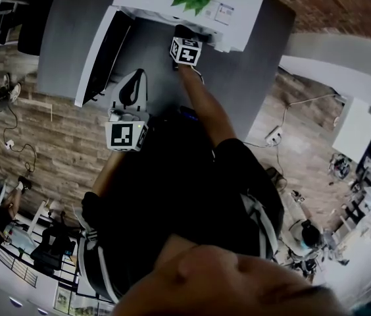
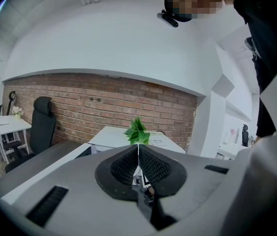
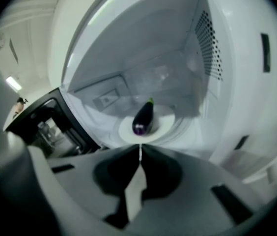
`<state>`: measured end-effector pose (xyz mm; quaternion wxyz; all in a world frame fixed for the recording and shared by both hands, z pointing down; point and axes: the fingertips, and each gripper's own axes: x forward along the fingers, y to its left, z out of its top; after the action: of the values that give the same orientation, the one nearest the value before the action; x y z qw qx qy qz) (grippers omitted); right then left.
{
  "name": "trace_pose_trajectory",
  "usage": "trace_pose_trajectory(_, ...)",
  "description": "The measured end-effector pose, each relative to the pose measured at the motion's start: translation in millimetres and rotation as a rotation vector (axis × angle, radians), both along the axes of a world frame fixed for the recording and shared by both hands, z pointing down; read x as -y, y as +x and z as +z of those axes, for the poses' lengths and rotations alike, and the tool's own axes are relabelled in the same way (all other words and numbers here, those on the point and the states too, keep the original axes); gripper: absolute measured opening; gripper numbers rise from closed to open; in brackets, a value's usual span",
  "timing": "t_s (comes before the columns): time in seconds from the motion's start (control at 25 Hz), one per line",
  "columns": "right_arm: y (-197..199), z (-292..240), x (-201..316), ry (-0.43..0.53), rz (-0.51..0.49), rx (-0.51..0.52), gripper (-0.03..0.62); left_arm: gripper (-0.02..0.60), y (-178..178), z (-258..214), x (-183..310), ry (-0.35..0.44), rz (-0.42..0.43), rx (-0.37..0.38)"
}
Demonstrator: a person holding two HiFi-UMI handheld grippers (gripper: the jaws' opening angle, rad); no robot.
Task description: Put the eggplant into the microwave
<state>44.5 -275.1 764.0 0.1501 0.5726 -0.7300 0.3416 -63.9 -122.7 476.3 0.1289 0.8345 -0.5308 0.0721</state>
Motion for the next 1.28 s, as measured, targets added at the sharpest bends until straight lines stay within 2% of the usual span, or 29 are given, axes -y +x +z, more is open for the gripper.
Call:
trace_pose_trajectory(0.28, 2.6, -13.0, -15.5, 0.010, -0.003, 0.057, 0.035, 0.043, 16.4, -7.0, -9.5, 0.024, 0.015, -0.025)
trace_pose_trajectory(0.56, 4.2, -22.5, -36.2, 0.013, 0.011, 0.063, 0.035, 0.043, 5.9, -1.2, -17.3, 0.018, 0.011, 0.012)
trace_pose_trajectory(0.68, 7.5, -33.5, -45.4, 0.022, 0.033, 0.065, 0.035, 0.043, -0.6, -8.4, -15.4, 0.041, 0.034, -0.008)
trace_pose_trajectory(1.0, 26.5, -57.5, -72.3, 0.040, 0.146, 0.051, 0.035, 0.043, -8.0, -18.6, -1.4, 0.086, 0.154, -0.055)
trace_pose_trajectory(1.28, 19.8, -100.2, -103.2, 0.101, 0.200, 0.058, 0.035, 0.043, -14.5, -30.4, -5.9, 0.128, 0.248, -0.058)
